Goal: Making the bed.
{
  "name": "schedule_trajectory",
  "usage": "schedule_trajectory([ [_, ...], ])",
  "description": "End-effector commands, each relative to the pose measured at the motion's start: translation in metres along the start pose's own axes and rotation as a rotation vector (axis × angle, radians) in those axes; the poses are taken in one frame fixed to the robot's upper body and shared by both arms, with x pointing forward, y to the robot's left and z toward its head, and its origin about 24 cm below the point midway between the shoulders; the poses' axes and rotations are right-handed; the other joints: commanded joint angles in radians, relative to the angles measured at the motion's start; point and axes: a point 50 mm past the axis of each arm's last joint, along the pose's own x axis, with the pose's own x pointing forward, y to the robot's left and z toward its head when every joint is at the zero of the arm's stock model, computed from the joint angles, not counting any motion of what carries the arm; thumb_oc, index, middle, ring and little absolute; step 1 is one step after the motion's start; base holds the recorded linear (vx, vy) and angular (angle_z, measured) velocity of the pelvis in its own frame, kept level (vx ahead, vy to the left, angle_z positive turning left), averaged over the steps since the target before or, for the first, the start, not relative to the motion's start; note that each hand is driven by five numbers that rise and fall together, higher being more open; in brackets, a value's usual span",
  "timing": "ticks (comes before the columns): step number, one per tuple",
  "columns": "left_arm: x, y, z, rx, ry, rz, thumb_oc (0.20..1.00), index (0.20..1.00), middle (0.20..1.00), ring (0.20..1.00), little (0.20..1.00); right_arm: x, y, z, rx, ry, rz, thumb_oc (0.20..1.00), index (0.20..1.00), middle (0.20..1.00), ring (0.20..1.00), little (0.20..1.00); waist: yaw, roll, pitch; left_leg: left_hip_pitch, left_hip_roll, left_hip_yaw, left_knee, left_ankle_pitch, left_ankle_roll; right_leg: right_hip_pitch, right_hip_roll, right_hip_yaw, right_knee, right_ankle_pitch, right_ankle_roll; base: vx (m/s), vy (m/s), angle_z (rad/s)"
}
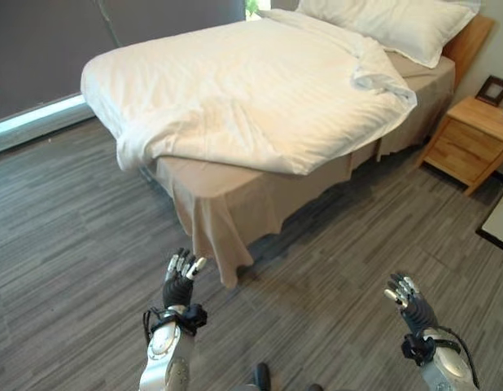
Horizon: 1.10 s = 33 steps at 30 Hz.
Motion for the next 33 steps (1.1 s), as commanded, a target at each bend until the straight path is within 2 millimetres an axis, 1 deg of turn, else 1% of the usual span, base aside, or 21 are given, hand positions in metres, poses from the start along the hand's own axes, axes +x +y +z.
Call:
schedule_trajectory([
  [1,0.011,-0.008,0.017,-0.022,-0.095,-0.018,1.0,1.0,1.0,1.0,1.0,0.013,-0.001,0.032,0.025,-0.143,-0.011,1.0,1.0,1.0,1.0,1.0,0.045,-0.052,0.06,-0.004,0.047,-0.079,0.258,-0.012,-0.049,-0.025,-0.089,-0.006,-0.037,0.149,0.081,0.03,0.058,0.35],
  [2,0.011,-0.01,0.016,-0.033,-0.095,-0.016,1.0,1.0,1.0,1.0,1.0,0.015,-0.001,0.034,0.032,-0.152,-0.02,1.0,1.0,1.0,1.0,1.0,0.047,-0.059,0.056,-0.009,0.098,-0.072,0.217,-0.007,-0.039,-0.016,-0.105,-0.003,-0.04,0.144,0.091,0.06,0.053,-0.01],
  [3,0.011,-0.01,0.016,-0.033,-0.094,-0.016,1.0,1.0,1.0,1.0,1.0,0.015,-0.001,0.034,0.032,-0.152,-0.02,1.0,1.0,1.0,1.0,1.0,0.049,-0.058,0.06,-0.003,0.099,-0.07,0.216,-0.01,-0.04,-0.012,-0.105,-0.001,-0.039,0.142,0.091,0.12,0.125,-0.23],
  [4,0.009,-0.01,0.016,-0.033,-0.097,-0.016,1.0,1.0,1.0,1.0,1.0,0.015,0.0,0.038,0.048,-0.174,-0.018,1.0,1.0,1.0,1.0,1.0,0.05,-0.061,0.049,0.004,0.175,-0.069,0.148,0.016,-0.042,-0.01,-0.127,-0.003,-0.04,0.135,0.108,0.15,0.132,-0.21],
  [5,0.008,-0.01,0.015,-0.027,-0.091,-0.021,1.0,1.0,1.0,1.0,1.0,0.013,-0.001,0.039,0.045,-0.178,-0.021,1.0,1.0,1.0,1.0,1.0,0.057,-0.057,0.046,0.047,0.204,-0.061,0.087,0.03,-0.047,0.003,-0.132,0.002,-0.04,0.121,0.113,0.25,0.25,-0.03],
  [6,0.008,-0.009,0.015,-0.022,-0.089,-0.023,1.0,1.0,1.0,1.0,1.0,0.013,-0.003,0.041,0.015,-0.186,-0.025,1.0,1.0,1.0,1.0,1.0,0.057,-0.043,0.032,0.044,0.257,-0.075,-0.016,0.061,-0.059,0.001,-0.142,0.008,-0.038,0.105,0.127,0.37,0.367,0.02],
  [7,0.006,-0.007,0.011,-0.055,-0.074,-0.006,1.0,1.0,1.0,1.0,1.0,0.012,-0.007,0.042,-0.006,-0.19,-0.045,1.0,1.0,1.0,1.0,1.0,0.06,-0.017,0.023,0.043,0.313,-0.092,-0.156,0.133,-0.101,0.021,-0.161,0.014,-0.035,0.076,0.144,0.39,0.444,0.0],
  [10,0.005,-0.007,0.003,-0.242,-0.052,0.047,1.0,1.0,1.0,1.0,1.0,0.013,-0.008,0.041,-0.007,-0.185,-0.062,1.0,1.0,1.0,1.0,1.0,0.07,0.006,0.008,-0.016,0.33,-0.144,-0.189,0.159,-0.132,0.06,-0.187,0.031,-0.051,0.06,0.159,0.27,0.271,0.07],
  [12,0.004,-0.005,-0.003,-0.275,-0.033,0.08,1.0,1.0,1.0,1.0,1.0,0.013,-0.007,0.039,-0.01,-0.17,-0.056,1.0,1.0,1.0,1.0,1.0,0.079,0.015,-0.009,-0.034,0.306,-0.21,-0.189,0.16,-0.147,0.121,-0.216,0.054,-0.069,0.044,0.172,0.47,0.381,0.06],
  [14,0.002,-0.005,-0.003,-0.261,-0.034,0.072,1.0,1.0,1.0,1.0,1.0,0.015,0.0,0.041,-0.024,-0.174,-0.026,1.0,1.0,1.0,1.0,1.0,0.089,0.012,-0.03,-0.026,0.287,-0.198,-0.157,0.119,-0.147,0.165,-0.263,0.076,-0.06,0.04,0.187,0.52,0.521,-0.21],
  [15,0.002,-0.007,-0.005,-0.229,-0.014,0.038,1.0,1.0,1.0,1.0,1.0,0.015,0.003,0.039,-0.026,-0.173,-0.025,1.0,1.0,1.0,1.0,1.0,0.088,-0.011,-0.039,-0.049,0.248,-0.168,-0.06,0.047,-0.127,0.163,-0.336,0.092,-0.016,0.129,0.209,0.48,0.591,-0.66],
  [16,0.004,-0.008,-0.002,-0.188,-0.019,0.015,1.0,1.0,1.0,1.0,1.0,0.016,0.007,0.039,0.0,-0.182,-0.034,1.0,1.0,1.0,1.0,1.0,0.091,-0.022,-0.033,-0.056,0.224,-0.158,-0.007,0.006,-0.1,0.13,-0.358,0.118,0.048,0.212,0.202,0.45,0.651,-0.78],
  [17,0.006,-0.008,0.001,-0.168,-0.019,0.004,1.0,1.0,1.0,1.0,1.0,0.018,0.013,0.038,0.057,-0.191,-0.041,1.0,1.0,1.0,1.0,1.0,0.093,-0.021,-0.028,-0.048,0.202,-0.144,0.008,-0.022,-0.067,0.082,-0.368,0.161,0.141,0.277,0.18,0.19,0.331,-0.64],
  [18,0.006,-0.008,0.001,-0.168,-0.019,0.004,1.0,1.0,1.0,1.0,1.0,0.018,0.013,0.038,0.057,-0.191,-0.041,1.0,1.0,1.0,1.0,1.0,0.094,-0.021,-0.03,-0.051,0.203,-0.142,0.007,-0.02,-0.067,0.078,-0.368,0.163,0.141,0.279,0.18,0.2,0.404,-0.66],
  [20,0.009,0.001,0.012,-0.09,-0.037,-0.003,1.0,1.0,1.0,1.0,1.0,0.021,0.038,0.028,0.251,-0.167,0.021,1.0,1.0,1.0,1.0,1.0,0.066,0.012,0.013,0.019,0.168,-0.113,-0.022,-0.044,-0.003,-0.076,-0.34,0.201,0.349,0.438,0.143,0.24,0.563,-0.48],
  [21,0.009,0.001,0.012,-0.09,-0.037,-0.003,1.0,1.0,1.0,1.0,1.0,0.021,0.039,0.028,0.251,-0.167,0.021,1.0,1.0,1.0,1.0,1.0,0.067,0.011,0.014,0.02,0.167,-0.111,-0.023,-0.044,-0.003,-0.078,-0.34,0.204,0.354,0.436,0.143,0.35,0.652,-0.36],
  [22,0.009,0.013,0.021,0.009,-0.058,0.0,1.0,1.0,1.0,1.0,1.0,0.016,0.04,0.024,0.205,-0.143,0.066,1.0,1.0,1.0,1.0,1.0,0.038,0.031,0.015,0.077,0.153,-0.101,-0.083,-0.045,0.018,-0.137,-0.295,0.194,0.398,0.432,0.153,0.35,0.456,-0.27],
  [25,0.009,0.026,0.026,0.053,-0.073,0.026,1.0,1.0,1.0,1.0,1.0,0.009,0.026,0.02,0.121,-0.124,0.054,1.0,1.0,1.0,1.0,1.0,0.009,0.03,0.01,0.15,0.112,-0.074,-0.136,-0.062,0.03,-0.171,-0.269,0.11,0.33,0.376,0.163,0.37,0.351,-0.08],
  [29,0.014,0.017,0.03,0.032,-0.106,0.005,1.0,1.0,1.0,1.0,1.0,0.002,0.002,0.017,0.035,-0.108,-0.037,1.0,1.0,1.0,1.0,1.0,-0.038,0.007,-0.001,0.249,0.08,-0.076,-0.186,-0.11,0.017,-0.195,-0.221,0.137,-0.014,0.337,0.207,0.37,0.038,-0.05],
  [31,0.015,0.013,0.029,0.017,-0.108,-0.005,1.0,1.0,1.0,1.0,1.0,0.001,0.001,0.016,0.033,-0.103,-0.043,1.0,1.0,1.0,1.0,1.0,-0.042,0.006,-0.001,0.268,0.079,-0.079,-0.189,-0.12,0.016,-0.185,-0.208,0.139,-0.046,0.335,0.214,0.2,-0.025,0.15],
  [33,0.014,0.004,0.026,-0.007,-0.108,-0.027,1.0,1.0,1.0,1.0,1.0,0.0,-0.002,0.014,0.022,-0.097,-0.053,1.0,1.0,1.0,1.0,1.0,-0.043,-0.003,-0.008,0.3,0.081,-0.074,-0.189,-0.136,0.011,-0.179,-0.187,0.086,-0.109,0.341,0.219,0.26,-0.091,0.2],
])
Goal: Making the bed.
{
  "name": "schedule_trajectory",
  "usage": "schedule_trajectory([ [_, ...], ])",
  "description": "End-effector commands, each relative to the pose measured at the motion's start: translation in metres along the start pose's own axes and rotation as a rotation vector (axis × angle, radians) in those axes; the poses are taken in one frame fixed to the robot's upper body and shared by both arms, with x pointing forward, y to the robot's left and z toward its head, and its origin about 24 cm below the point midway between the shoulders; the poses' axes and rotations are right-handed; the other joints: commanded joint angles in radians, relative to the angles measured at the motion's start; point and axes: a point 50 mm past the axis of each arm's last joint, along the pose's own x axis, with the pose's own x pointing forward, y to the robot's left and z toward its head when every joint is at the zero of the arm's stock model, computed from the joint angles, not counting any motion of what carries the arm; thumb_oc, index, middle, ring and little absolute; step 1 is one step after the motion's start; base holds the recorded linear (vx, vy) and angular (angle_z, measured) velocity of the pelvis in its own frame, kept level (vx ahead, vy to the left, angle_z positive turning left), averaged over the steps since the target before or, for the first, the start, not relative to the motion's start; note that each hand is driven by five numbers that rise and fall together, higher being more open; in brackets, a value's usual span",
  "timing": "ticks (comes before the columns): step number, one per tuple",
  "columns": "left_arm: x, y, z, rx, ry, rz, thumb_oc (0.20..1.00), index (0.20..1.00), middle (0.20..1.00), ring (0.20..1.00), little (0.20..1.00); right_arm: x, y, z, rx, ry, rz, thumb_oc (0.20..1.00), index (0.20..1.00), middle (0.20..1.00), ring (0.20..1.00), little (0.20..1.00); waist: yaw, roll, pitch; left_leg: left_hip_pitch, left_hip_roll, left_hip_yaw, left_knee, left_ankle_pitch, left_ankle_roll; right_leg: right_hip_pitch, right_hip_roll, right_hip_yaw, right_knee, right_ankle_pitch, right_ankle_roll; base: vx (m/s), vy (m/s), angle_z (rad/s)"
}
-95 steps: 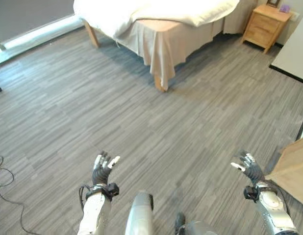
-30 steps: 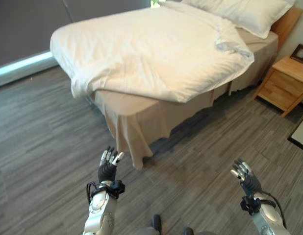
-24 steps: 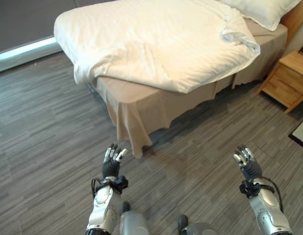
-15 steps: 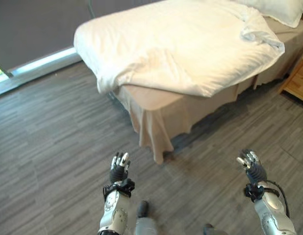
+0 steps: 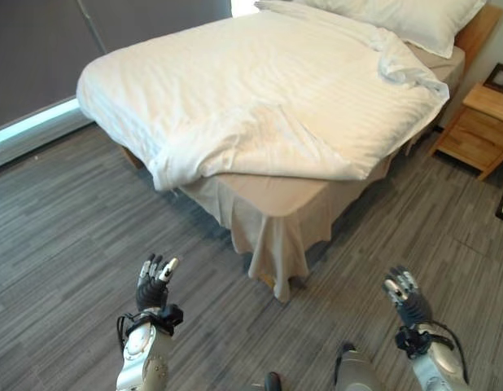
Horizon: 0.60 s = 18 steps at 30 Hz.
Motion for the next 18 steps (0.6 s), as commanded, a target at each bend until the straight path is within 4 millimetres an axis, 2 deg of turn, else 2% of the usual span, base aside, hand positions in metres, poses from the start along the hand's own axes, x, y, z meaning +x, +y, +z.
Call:
schedule_trajectory([
  [1,0.005,-0.035,0.027,0.021,-0.149,-0.157,1.0,1.0,1.0,1.0,1.0,0.012,0.006,0.022,-0.072,-0.105,0.048,1.0,1.0,1.0,1.0,1.0,0.006,-0.024,-0.009,0.046,0.176,-0.1,-0.01,0.04,-0.116,0.121,-0.001,-0.074,-0.091,0.138,0.057,0.24,-0.154,0.17],
  [3,0.004,-0.04,0.022,0.02,-0.133,-0.185,1.0,1.0,1.0,1.0,1.0,0.015,0.009,0.022,-0.079,-0.098,0.064,1.0,1.0,1.0,1.0,1.0,0.017,-0.025,-0.023,0.044,0.194,-0.115,0.003,0.046,-0.126,0.141,0.011,-0.063,-0.043,0.08,0.03,0.23,-0.236,0.24],
  [4,0.003,-0.041,0.02,-0.022,-0.131,-0.172,1.0,1.0,1.0,1.0,1.0,0.021,0.011,0.029,-0.096,-0.118,0.08,1.0,1.0,1.0,1.0,1.0,0.022,-0.021,-0.029,0.045,0.218,-0.114,0.027,0.064,-0.147,0.157,0.029,-0.068,-0.049,0.069,0.01,0.29,-0.385,0.36],
  [5,0.001,-0.039,0.015,-0.075,-0.117,-0.148,1.0,1.0,1.0,1.0,1.0,0.027,0.013,0.04,-0.124,-0.152,0.096,1.0,1.0,1.0,1.0,1.0,0.032,-0.017,-0.033,0.031,0.243,-0.124,0.102,0.105,-0.172,0.185,0.041,-0.112,-0.065,0.058,-0.004,0.27,-0.383,0.3],
  [6,0.0,-0.036,0.012,-0.08,-0.104,-0.136,1.0,1.0,1.0,1.0,1.0,0.029,0.012,0.045,-0.121,-0.171,0.092,1.0,1.0,1.0,1.0,1.0,0.039,-0.02,-0.032,0.013,0.247,-0.134,0.154,0.14,-0.186,0.2,0.05,-0.116,-0.071,0.051,-0.016,0.16,-0.27,0.03],
  [7,0.0,-0.036,0.012,-0.08,-0.104,-0.136,1.0,1.0,1.0,1.0,1.0,0.029,0.012,0.046,-0.121,-0.171,0.092,1.0,1.0,1.0,1.0,1.0,0.037,-0.02,-0.032,0.011,0.247,-0.136,0.157,0.139,-0.187,0.2,0.051,-0.118,-0.071,0.051,-0.016,0.1,-0.172,-0.17],
  [9,-0.001,-0.034,0.011,-0.095,-0.098,-0.123,1.0,1.0,1.0,1.0,1.0,0.033,0.012,0.055,-0.1,-0.208,0.08,1.0,1.0,1.0,1.0,1.0,0.047,-0.033,-0.022,-0.063,0.251,-0.151,0.296,0.205,-0.214,0.233,0.051,-0.143,-0.079,0.03,-0.04,0.09,-0.208,-0.3],
  [11,-0.002,-0.032,0.012,-0.121,-0.102,-0.114,1.0,1.0,1.0,1.0,1.0,0.037,0.012,0.064,-0.122,-0.237,0.078,1.0,1.0,1.0,1.0,1.0,0.068,-0.05,-0.001,-0.123,0.235,-0.188,0.42,0.256,-0.227,0.263,0.048,-0.146,-0.08,0.01,-0.067,0.08,-0.197,-0.09],
  [12,-0.002,-0.032,0.012,-0.121,-0.102,-0.114,1.0,1.0,1.0,1.0,1.0,0.038,0.012,0.064,-0.122,-0.237,0.078,1.0,1.0,1.0,1.0,1.0,0.067,-0.05,0.0,-0.126,0.235,-0.191,0.423,0.254,-0.228,0.263,0.048,-0.148,-0.081,0.009,-0.067,0.14,-0.163,0.17],
  [13,-0.004,-0.032,0.01,-0.138,-0.096,-0.101,1.0,1.0,1.0,1.0,1.0,0.039,0.009,0.068,-0.154,-0.242,0.068,1.0,1.0,1.0,1.0,1.0,0.086,-0.056,0.008,-0.15,0.209,-0.239,0.442,0.271,-0.219,0.291,0.049,-0.143,-0.089,-0.009,-0.079,0.17,-0.126,0.19],
  [14,-0.004,-0.033,0.008,-0.139,-0.085,-0.101,1.0,1.0,1.0,1.0,1.0,0.039,0.005,0.072,-0.169,-0.25,0.054,1.0,1.0,1.0,1.0,1.0,0.092,-0.057,0.007,-0.181,0.197,-0.25,0.403,0.257,-0.21,0.308,0.044,-0.143,-0.1,-0.014,-0.077,0.29,-0.165,0.2],
  [16,-0.007,-0.033,0.004,-0.121,-0.063,-0.118,1.0,1.0,1.0,1.0,1.0,0.038,-0.002,0.08,-0.172,-0.28,0.024,1.0,1.0,1.0,1.0,1.0,0.096,-0.045,-0.002,-0.213,0.205,-0.194,0.222,0.213,-0.197,0.356,0.043,-0.176,-0.131,-0.026,-0.063,0.23,-0.052,0.22],
  [17,-0.007,-0.033,0.003,-0.121,-0.062,-0.118,1.0,1.0,1.0,1.0,1.0,0.038,-0.002,0.08,-0.173,-0.279,0.024,1.0,1.0,1.0,1.0,1.0,0.098,-0.046,-0.001,-0.204,0.205,-0.19,0.213,0.214,-0.197,0.36,0.043,-0.174,-0.133,-0.027,-0.063,0.18,0.008,0.29],
  [18,-0.008,-0.032,0.001,-0.096,-0.048,-0.125,1.0,1.0,1.0,1.0,1.0,0.038,-0.003,0.085,-0.194,-0.3,0.018,1.0,1.0,1.0,1.0,1.0,0.104,-0.033,-0.011,-0.218,0.186,-0.157,0.099,0.204,-0.188,0.369,0.054,-0.178,-0.138,-0.037,-0.059,0.12,0.004,0.31],
])
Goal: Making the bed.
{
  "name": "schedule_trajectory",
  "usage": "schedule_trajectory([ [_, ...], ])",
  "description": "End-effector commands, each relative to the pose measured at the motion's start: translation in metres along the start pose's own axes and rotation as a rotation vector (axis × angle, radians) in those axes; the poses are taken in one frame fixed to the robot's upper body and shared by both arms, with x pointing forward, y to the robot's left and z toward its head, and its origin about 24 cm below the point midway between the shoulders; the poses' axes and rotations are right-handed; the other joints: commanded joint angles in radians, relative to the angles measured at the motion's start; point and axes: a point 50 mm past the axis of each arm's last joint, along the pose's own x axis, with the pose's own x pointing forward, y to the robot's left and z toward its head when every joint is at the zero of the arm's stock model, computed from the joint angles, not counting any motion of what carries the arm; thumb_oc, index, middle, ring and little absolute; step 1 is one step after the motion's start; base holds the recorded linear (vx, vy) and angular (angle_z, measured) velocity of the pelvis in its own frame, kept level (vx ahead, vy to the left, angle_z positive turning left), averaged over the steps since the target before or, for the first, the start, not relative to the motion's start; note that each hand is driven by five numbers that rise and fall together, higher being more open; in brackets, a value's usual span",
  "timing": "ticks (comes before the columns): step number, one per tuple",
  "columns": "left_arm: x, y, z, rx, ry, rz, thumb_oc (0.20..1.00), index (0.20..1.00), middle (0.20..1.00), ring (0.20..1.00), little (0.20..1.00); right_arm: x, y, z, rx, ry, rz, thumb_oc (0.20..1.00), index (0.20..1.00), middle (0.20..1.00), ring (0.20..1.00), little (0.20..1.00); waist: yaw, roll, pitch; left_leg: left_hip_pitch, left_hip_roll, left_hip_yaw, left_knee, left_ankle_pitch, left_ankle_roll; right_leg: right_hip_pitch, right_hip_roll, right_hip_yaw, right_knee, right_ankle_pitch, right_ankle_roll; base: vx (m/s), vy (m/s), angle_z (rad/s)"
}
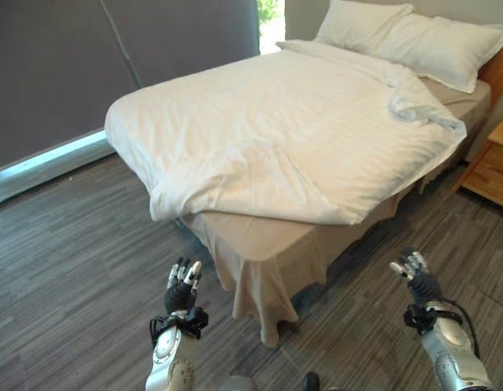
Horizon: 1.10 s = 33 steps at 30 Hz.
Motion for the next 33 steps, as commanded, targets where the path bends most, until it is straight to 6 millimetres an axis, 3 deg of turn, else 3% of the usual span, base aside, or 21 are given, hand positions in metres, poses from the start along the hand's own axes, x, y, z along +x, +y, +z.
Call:
schedule_trajectory([
  [1,0.009,-0.014,0.026,0.028,-0.105,-0.098,1.0,1.0,1.0,1.0,1.0,0.008,0.002,0.042,-0.051,-0.191,0.032,1.0,1.0,1.0,1.0,1.0,0.014,0.03,0.013,0.019,0.005,0.042,-0.209,0.242,-0.022,0.033,-0.09,0.01,0.042,0.03,0.135,0.2,0.065,0.05],
  [3,0.008,-0.014,0.025,0.03,-0.099,-0.106,1.0,1.0,1.0,1.0,1.0,0.008,0.002,0.044,-0.079,-0.199,0.025,1.0,1.0,1.0,1.0,1.0,0.013,0.047,0.009,0.044,0.002,0.038,-0.226,0.246,-0.021,0.03,-0.082,0.018,0.053,0.016,0.136,0.15,0.089,-0.25],
  [4,0.009,-0.015,0.026,0.029,-0.1,-0.111,1.0,1.0,1.0,1.0,1.0,0.009,0.002,0.041,-0.065,-0.188,0.023,1.0,1.0,1.0,1.0,1.0,0.01,0.046,-0.013,0.085,0.001,0.031,-0.259,0.21,-0.011,0.044,-0.085,0.024,0.043,0.015,0.138,0.17,0.1,-0.3],
  [9,0.008,-0.013,0.029,0.084,-0.098,-0.139,1.0,1.0,1.0,1.0,1.0,0.009,-0.001,0.034,-0.092,-0.155,0.022,1.0,1.0,1.0,1.0,1.0,0.018,0.036,-0.032,0.137,-0.008,0.04,-0.306,0.183,0.011,0.055,-0.094,0.039,0.035,0.024,0.151,0.13,0.088,-0.15],
  [14,0.007,-0.008,0.031,0.104,-0.103,-0.115,1.0,1.0,1.0,1.0,1.0,0.009,0.01,0.028,-0.061,-0.137,0.06,1.0,1.0,1.0,1.0,1.0,0.028,0.021,-0.042,0.143,-0.027,0.057,-0.312,0.154,0.035,0.04,-0.108,0.053,0.035,0.031,0.17,0.08,0.109,0.02],
  [27,0.009,-0.004,0.033,0.19,-0.101,-0.107,1.0,1.0,1.0,1.0,1.0,-0.006,0.015,-0.003,-0.001,-0.021,0.081,1.0,1.0,1.0,1.0,1.0,0.013,0.018,-0.054,0.174,-0.037,0.069,-0.312,0.127,0.046,0.049,-0.112,0.07,0.025,0.029,0.179,0.04,0.026,-0.04],
  [30,0.022,-0.002,0.068,0.355,-0.213,-0.088,1.0,1.0,1.0,1.0,1.0,-0.006,0.015,-0.004,-0.008,-0.012,0.097,1.0,1.0,1.0,1.0,1.0,0.004,0.019,-0.055,0.18,-0.031,0.082,-0.312,0.124,0.039,0.048,-0.107,0.073,0.017,0.03,0.179,0.03,0.009,-0.07],
  [31,0.037,-0.005,0.121,0.553,-0.375,-0.073,1.0,1.0,1.0,1.0,1.0,-0.005,0.013,-0.006,-0.017,0.003,0.113,1.0,1.0,1.0,1.0,1.0,-0.003,0.023,-0.054,0.177,-0.026,0.09,-0.312,0.124,0.034,0.042,-0.104,0.074,0.016,0.029,0.181,0.02,0.022,-0.17],
  [32,0.037,-0.006,0.121,0.554,-0.376,-0.072,1.0,1.0,1.0,1.0,1.0,-0.005,0.014,-0.006,-0.015,0.003,0.113,1.0,1.0,1.0,1.0,1.0,-0.003,0.021,-0.052,0.178,-0.026,0.091,-0.312,0.124,0.034,0.042,-0.104,0.074,0.016,0.029,0.181,0.02,0.032,-0.18],
  [33,0.042,-0.009,0.145,0.64,-0.44,-0.07,1.0,1.0,1.0,1.0,1.0,-0.005,0.012,-0.007,-0.023,0.015,0.119,1.0,1.0,1.0,1.0,1.0,-0.006,0.023,-0.052,0.175,-0.025,0.092,-0.312,0.124,0.033,0.038,-0.102,0.074,0.016,0.03,0.182,-0.01,0.034,-0.11],
])
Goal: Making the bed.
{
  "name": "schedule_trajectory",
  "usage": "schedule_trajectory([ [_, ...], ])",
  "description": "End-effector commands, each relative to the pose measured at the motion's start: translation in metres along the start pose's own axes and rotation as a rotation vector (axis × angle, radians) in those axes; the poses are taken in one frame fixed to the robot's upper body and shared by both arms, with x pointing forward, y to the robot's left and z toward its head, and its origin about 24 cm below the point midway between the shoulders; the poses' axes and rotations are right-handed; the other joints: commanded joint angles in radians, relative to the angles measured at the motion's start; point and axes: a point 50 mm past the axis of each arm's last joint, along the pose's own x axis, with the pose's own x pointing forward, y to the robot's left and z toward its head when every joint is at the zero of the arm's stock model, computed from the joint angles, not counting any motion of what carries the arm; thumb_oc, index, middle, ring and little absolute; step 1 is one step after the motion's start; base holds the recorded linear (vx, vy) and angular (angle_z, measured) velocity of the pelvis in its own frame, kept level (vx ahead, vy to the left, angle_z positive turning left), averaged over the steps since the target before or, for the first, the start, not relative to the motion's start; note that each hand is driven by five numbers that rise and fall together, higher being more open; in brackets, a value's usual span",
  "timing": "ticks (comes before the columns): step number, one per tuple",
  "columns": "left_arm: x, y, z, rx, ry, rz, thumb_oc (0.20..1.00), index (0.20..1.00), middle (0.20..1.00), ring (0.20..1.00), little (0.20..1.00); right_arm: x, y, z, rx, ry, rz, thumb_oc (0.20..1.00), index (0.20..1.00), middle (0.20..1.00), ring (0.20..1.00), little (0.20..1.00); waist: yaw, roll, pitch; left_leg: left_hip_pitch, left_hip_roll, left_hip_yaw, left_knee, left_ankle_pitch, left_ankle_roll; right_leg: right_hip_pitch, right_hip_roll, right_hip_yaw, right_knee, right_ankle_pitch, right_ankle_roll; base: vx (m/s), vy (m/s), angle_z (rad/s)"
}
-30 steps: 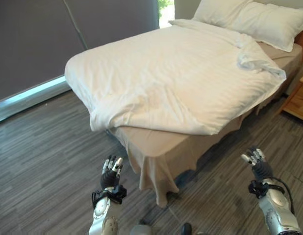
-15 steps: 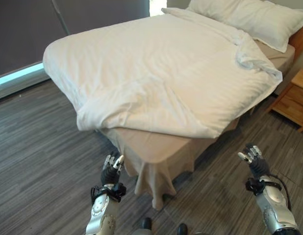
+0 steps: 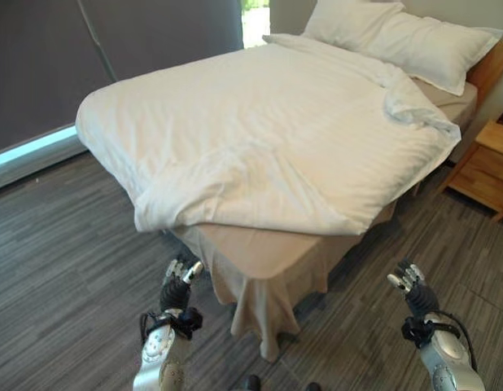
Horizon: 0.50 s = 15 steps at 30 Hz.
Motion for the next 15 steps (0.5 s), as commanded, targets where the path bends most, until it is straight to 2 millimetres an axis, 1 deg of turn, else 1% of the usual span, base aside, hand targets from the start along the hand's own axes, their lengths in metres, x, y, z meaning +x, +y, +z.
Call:
schedule_trajectory([
  [1,0.05,0.035,0.134,0.444,-0.416,0.105,1.0,1.0,1.0,1.0,1.0,0.01,-0.003,0.016,-0.054,-0.041,0.073,1.0,1.0,1.0,1.0,1.0,-0.017,-0.006,-0.003,0.011,0.05,0.013,0.012,0.026,-0.045,-0.005,-0.11,-0.003,0.016,0.057,0.123,-0.01,0.042,-0.1],
  [2,0.057,0.042,0.161,0.555,-0.466,0.149,1.0,1.0,1.0,1.0,1.0,0.008,-0.004,0.012,-0.063,-0.016,0.088,1.0,1.0,1.0,1.0,1.0,-0.032,-0.006,-0.004,0.005,0.053,0.019,0.012,0.026,-0.047,-0.014,-0.109,0.0,0.016,0.061,0.126,-0.06,0.052,-0.06],
  [3,0.079,0.045,0.235,0.785,-0.569,0.232,1.0,1.0,1.0,1.0,1.0,0.003,-0.004,0.002,-0.067,0.024,0.114,1.0,1.0,1.0,1.0,1.0,-0.064,-0.018,0.01,-0.027,0.06,0.035,0.012,0.032,-0.049,-0.053,-0.103,0.014,0.016,0.073,0.135,-0.06,0.039,-0.03],
  [4,0.083,0.046,0.254,0.862,-0.57,0.254,1.0,1.0,1.0,1.0,1.0,0.003,-0.005,0.0,-0.07,0.037,0.116,1.0,1.0,1.0,1.0,1.0,-0.075,-0.021,0.015,-0.042,0.063,0.04,0.012,0.035,-0.05,-0.071,-0.102,0.018,0.016,0.081,0.139,-0.09,0.051,0.09],
  [5,0.085,0.046,0.278,0.944,-0.593,0.282,1.0,1.0,1.0,1.0,1.0,0.004,-0.005,-0.001,-0.074,0.045,0.123,1.0,1.0,1.0,1.0,1.0,-0.088,-0.025,0.023,-0.059,0.064,0.045,0.012,0.04,-0.05,-0.091,-0.101,0.026,0.016,0.089,0.144,-0.07,0.047,0.02],
  [6,0.083,0.048,0.297,0.97,-0.617,0.324,1.0,1.0,1.0,1.0,1.0,0.003,-0.005,-0.003,-0.069,0.054,0.129,1.0,1.0,1.0,1.0,1.0,-0.102,-0.028,0.031,-0.077,0.066,0.051,0.012,0.044,-0.05,-0.111,-0.1,0.036,0.016,0.097,0.148,-0.08,0.049,-0.2],
  [7,0.083,0.043,0.314,0.975,-0.649,0.338,1.0,1.0,1.0,1.0,1.0,0.002,-0.003,-0.005,-0.051,0.055,0.132,1.0,1.0,1.0,1.0,1.0,-0.105,-0.036,0.035,-0.095,0.069,0.054,0.012,0.048,-0.051,-0.131,-0.098,0.041,0.016,0.103,0.151,-0.05,0.05,-0.44],
  [9,0.083,0.051,0.34,1.018,-0.631,0.431,1.0,1.0,1.0,1.0,1.0,0.002,-0.002,-0.01,-0.036,0.072,0.129,1.0,1.0,1.0,1.0,1.0,-0.126,-0.047,0.044,-0.12,0.074,0.071,0.012,0.054,-0.051,-0.168,-0.097,0.057,0.016,0.121,0.158,-0.02,0.058,-0.42],
  [10,0.077,0.053,0.37,1.082,-0.621,0.497,1.0,1.0,1.0,1.0,1.0,0.003,-0.007,-0.011,-0.038,0.086,0.111,1.0,1.0,1.0,1.0,1.0,-0.152,-0.055,0.062,-0.146,0.081,0.091,0.012,0.063,-0.052,-0.204,-0.093,0.078,0.016,0.143,0.166,-0.04,0.063,-0.36],
  [11,0.071,0.056,0.385,1.129,-0.62,0.533,1.0,1.0,1.0,1.0,1.0,0.003,-0.009,-0.013,-0.019,0.093,0.095,1.0,1.0,1.0,1.0,1.0,-0.162,-0.061,0.069,-0.16,0.085,0.1,0.015,0.066,-0.052,-0.225,-0.09,0.087,0.016,0.155,0.17,-0.04,0.046,-0.44],
  [12,0.07,0.054,0.388,1.133,-0.625,0.533,1.0,1.0,1.0,1.0,1.0,0.004,-0.008,-0.013,-0.013,0.091,0.096,1.0,1.0,1.0,1.0,1.0,-0.16,-0.066,0.07,-0.162,0.085,0.101,0.015,0.066,-0.052,-0.228,-0.09,0.088,0.016,0.155,0.17,-0.03,0.028,-0.48],
  [13,0.063,0.055,0.404,1.134,-0.645,0.564,1.0,1.0,1.0,1.0,1.0,0.003,-0.01,-0.017,-0.004,0.105,0.085,1.0,1.0,1.0,1.0,1.0,-0.17,-0.074,0.08,-0.182,0.089,0.111,0.024,0.066,-0.054,-0.25,-0.089,0.1,0.016,0.165,0.173,-0.03,0.031,-0.48],
  [15,0.051,0.058,0.426,1.149,-0.652,0.621,1.0,1.0,1.0,1.0,1.0,0.002,-0.012,-0.021,0.005,0.123,0.067,1.0,1.0,1.0,1.0,1.0,-0.187,-0.09,0.085,-0.215,0.095,0.131,0.035,0.066,-0.054,-0.288,-0.083,0.118,0.016,0.179,0.178,-0.04,0.05,-0.36],
])
